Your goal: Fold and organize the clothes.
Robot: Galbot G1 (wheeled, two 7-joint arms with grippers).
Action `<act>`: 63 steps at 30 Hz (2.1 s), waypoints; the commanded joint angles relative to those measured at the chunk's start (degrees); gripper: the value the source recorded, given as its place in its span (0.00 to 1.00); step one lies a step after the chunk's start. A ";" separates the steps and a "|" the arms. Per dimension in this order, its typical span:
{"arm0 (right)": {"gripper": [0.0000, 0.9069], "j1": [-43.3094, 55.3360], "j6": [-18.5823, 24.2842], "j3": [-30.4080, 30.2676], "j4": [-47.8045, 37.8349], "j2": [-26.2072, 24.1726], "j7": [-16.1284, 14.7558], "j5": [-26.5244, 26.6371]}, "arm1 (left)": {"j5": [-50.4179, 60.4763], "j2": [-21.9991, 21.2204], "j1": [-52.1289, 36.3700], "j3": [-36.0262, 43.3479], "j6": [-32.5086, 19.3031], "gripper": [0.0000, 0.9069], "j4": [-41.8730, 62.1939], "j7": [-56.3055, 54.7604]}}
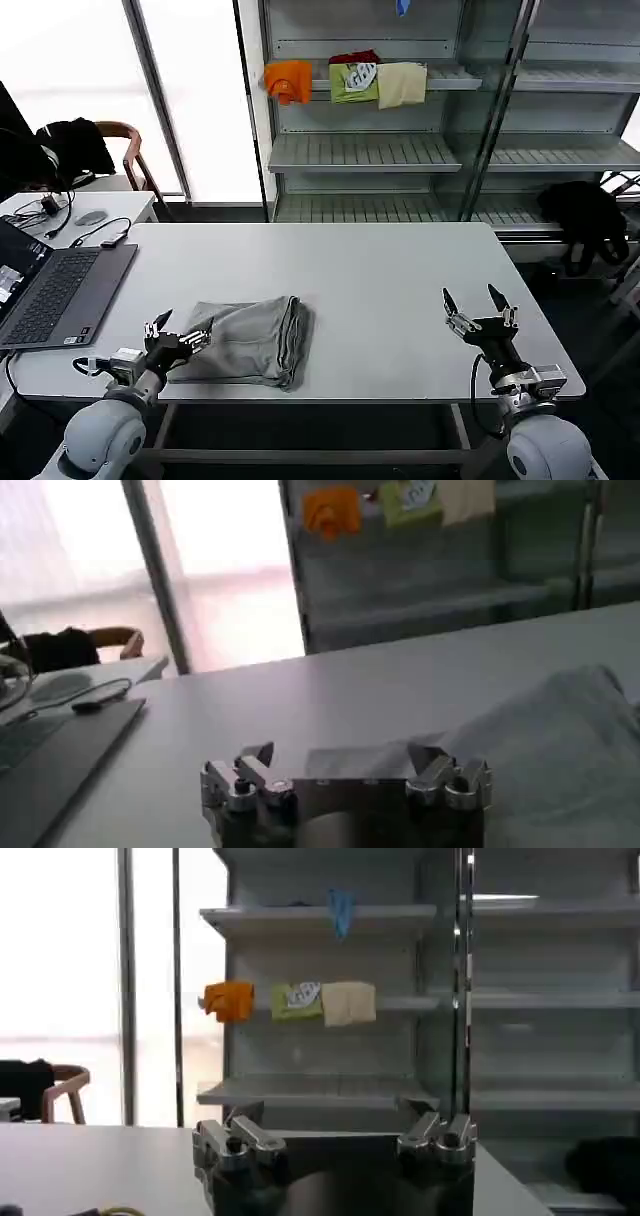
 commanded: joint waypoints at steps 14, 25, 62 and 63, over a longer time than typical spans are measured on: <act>1.00 0.64 -0.07 -0.62 -0.46 0.37 -0.10 -0.21 | -9.99 -5.96 0.14 -2.85 -1.12 1.00 7.19 3.20; 1.00 0.23 0.08 -0.53 -0.43 0.35 -0.17 -0.19 | -10.60 -7.14 0.21 -2.12 -0.94 0.76 7.29 3.35; 1.00 1.34 -0.14 -1.33 0.03 0.08 -0.08 -0.17 | -14.40 12.06 0.30 -15.90 -5.81 0.00 6.23 4.57; 1.00 1.45 -0.10 -1.52 -0.10 0.13 -0.10 -0.19 | -14.84 14.58 0.40 -17.58 -5.71 0.00 6.44 4.88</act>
